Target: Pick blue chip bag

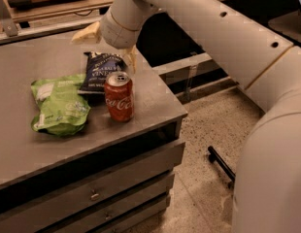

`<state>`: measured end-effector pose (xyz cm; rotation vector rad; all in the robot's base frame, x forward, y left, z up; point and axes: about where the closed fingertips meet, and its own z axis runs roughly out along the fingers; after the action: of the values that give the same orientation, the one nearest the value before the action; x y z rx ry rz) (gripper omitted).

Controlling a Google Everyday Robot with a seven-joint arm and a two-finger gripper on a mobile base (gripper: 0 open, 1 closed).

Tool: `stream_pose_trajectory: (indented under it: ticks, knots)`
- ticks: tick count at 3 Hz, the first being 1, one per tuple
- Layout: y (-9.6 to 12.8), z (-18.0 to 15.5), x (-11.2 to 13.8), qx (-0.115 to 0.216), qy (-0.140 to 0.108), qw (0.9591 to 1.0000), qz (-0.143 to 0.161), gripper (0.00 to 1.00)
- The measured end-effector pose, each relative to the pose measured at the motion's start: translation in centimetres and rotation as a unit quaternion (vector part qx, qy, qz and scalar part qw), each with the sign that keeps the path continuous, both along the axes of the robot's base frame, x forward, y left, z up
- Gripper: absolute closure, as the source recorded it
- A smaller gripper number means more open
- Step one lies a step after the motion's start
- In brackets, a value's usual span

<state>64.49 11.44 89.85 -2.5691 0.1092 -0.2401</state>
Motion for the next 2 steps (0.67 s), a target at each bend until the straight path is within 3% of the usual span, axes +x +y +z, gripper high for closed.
stream_pose_trajectory:
  ticks: [1,2]
  knots:
    - [-0.01,-1.19,0.25,0.012,0.021,0.9997,0.001,0.15]
    - [-0.44,-1.82,0.45,0.039,0.051,0.9979,-0.005,0.39]
